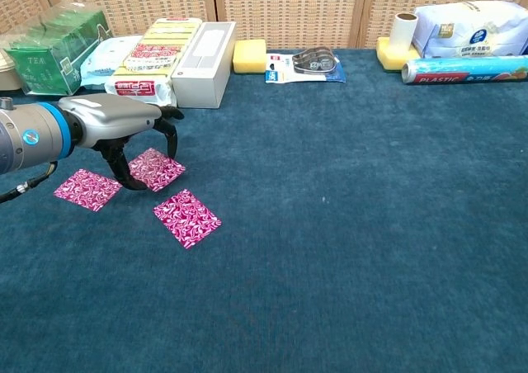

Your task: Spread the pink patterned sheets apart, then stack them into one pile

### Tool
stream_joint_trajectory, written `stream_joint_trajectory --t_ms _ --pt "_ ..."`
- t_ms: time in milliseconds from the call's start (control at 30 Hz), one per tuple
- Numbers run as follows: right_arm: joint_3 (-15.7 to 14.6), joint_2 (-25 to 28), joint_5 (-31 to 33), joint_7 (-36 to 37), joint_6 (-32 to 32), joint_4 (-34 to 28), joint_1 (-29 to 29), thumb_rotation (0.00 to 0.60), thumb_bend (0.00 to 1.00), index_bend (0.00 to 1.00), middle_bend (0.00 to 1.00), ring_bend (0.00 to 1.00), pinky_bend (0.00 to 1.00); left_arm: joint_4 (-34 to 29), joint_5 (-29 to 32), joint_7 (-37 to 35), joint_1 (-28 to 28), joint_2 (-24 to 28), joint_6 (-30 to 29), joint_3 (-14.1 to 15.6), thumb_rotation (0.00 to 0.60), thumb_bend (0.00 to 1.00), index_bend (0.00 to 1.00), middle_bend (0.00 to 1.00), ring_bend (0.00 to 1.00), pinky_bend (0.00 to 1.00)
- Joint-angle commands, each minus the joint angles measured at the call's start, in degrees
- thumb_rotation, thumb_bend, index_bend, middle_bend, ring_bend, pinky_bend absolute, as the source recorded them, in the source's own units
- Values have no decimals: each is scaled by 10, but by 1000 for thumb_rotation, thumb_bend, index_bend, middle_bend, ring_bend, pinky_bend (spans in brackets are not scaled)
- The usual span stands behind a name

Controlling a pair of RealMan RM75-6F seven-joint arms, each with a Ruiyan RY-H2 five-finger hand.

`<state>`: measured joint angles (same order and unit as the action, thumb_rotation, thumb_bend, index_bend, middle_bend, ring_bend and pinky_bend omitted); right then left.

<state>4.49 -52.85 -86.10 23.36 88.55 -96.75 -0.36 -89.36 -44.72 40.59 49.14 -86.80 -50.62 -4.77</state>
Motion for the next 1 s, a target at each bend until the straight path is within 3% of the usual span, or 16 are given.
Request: stream_joint_trajectory --t_ms 33,300,1000 --pt "0 1 -1 2 1 0 -1 600 0 207 0 0 0 -41 23 32 15 10 -21 4 600 226 352 0 0 49" --pt "0 3 -2 11 4 3 -3 600 1 207 0 0 0 -90 30 68 29 5 -42 25 600 227 351 0 0 49" --pt "0 5 -3 23 6 6 -4 600 0 207 0 0 0 -105 28 111 47 -31 -72 61 600 226 350 0 0 50"
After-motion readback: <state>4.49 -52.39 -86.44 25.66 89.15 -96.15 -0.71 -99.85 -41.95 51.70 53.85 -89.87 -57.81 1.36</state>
